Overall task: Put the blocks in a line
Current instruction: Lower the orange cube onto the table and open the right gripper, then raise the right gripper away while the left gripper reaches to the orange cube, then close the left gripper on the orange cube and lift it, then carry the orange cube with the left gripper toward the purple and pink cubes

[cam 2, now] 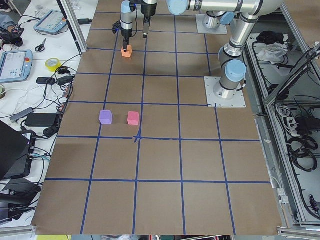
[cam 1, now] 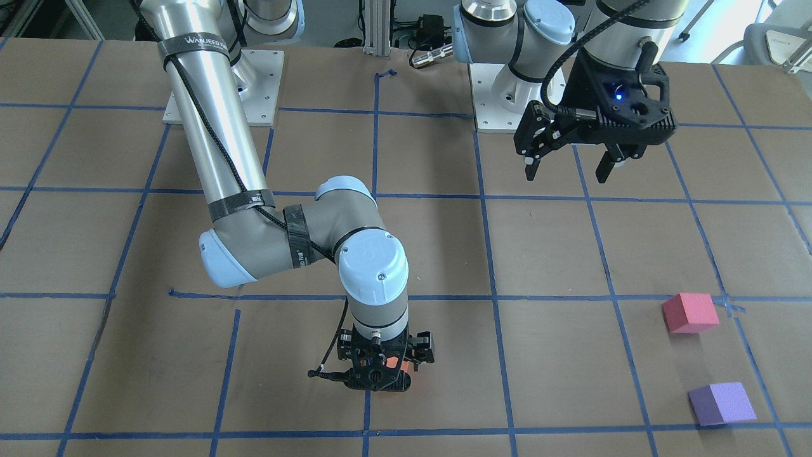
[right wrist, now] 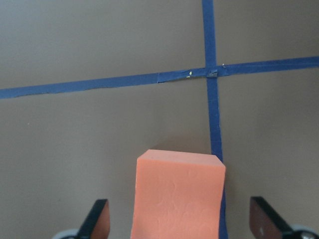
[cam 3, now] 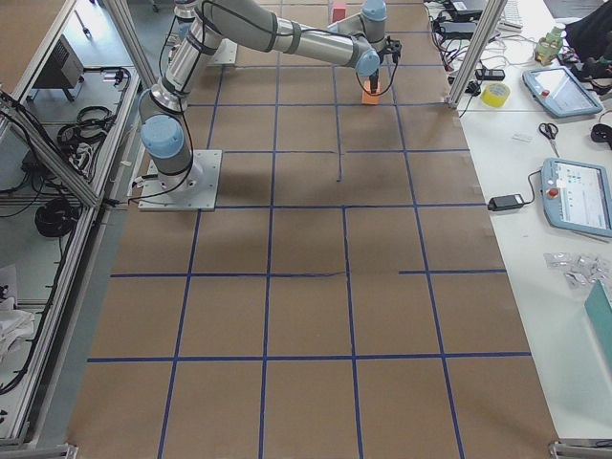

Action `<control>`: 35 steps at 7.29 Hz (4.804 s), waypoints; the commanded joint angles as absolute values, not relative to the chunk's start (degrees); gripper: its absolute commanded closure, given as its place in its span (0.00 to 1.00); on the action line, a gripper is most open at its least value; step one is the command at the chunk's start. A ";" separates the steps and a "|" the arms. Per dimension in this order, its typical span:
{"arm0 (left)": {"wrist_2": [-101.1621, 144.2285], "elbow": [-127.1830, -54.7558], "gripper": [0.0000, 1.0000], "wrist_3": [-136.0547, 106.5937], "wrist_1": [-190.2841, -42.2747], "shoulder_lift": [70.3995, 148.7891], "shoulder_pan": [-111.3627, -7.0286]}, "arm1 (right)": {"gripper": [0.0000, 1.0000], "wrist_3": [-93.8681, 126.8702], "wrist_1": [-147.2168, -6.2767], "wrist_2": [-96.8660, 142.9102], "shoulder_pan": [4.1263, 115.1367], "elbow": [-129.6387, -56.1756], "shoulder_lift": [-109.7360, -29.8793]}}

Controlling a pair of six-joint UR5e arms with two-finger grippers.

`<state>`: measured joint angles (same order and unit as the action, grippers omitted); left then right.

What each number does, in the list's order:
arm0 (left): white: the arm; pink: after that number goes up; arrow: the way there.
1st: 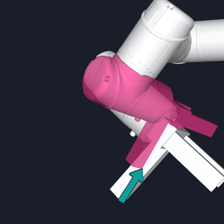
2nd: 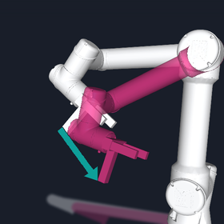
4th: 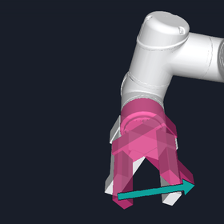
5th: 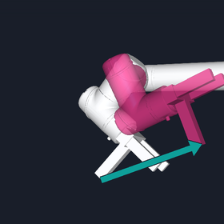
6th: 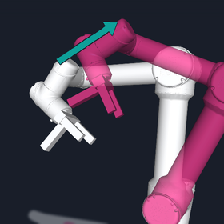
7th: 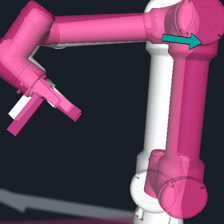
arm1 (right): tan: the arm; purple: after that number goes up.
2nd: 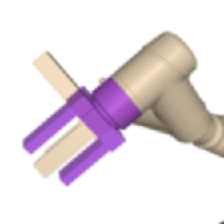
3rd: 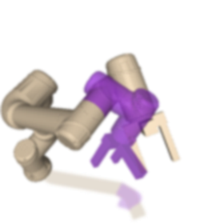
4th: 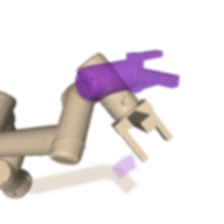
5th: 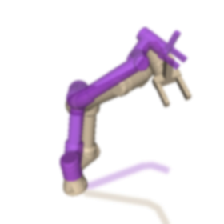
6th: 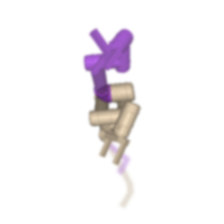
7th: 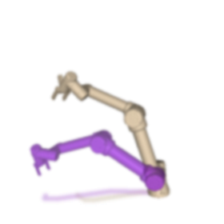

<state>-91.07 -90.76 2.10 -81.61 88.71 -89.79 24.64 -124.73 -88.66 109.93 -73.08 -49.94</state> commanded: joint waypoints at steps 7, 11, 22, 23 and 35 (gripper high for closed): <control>-85.79 -89.74 0.00 0.52 -70.04 98.83 -90.00 | 0.00 3.26 -91.17 -91.32 91.33 -74.35 -76.63; -80.95 -84.40 0.00 -0.70 -56.35 115.27 -96.74 | 0.00 3.87 -89.30 -90.61 90.88 -74.97 -79.27; -81.12 -79.72 0.00 -3.78 -49.13 131.92 -103.10 | 0.00 2.99 -89.82 -90.36 90.79 -82.71 -86.84; -81.65 -79.46 0.21 -4.13 -49.04 132.36 -103.10 | 0.00 2.99 -89.82 -90.79 90.79 -82.79 -86.84; -82.88 -80.60 1.00 24.68 -61.26 123.31 -63.86 | 0.00 3.16 -89.91 -91.14 90.88 -82.88 -86.92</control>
<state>-82.99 -80.57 19.75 -61.05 122.86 -69.30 3.10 -89.91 -91.18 90.80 -82.85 -86.88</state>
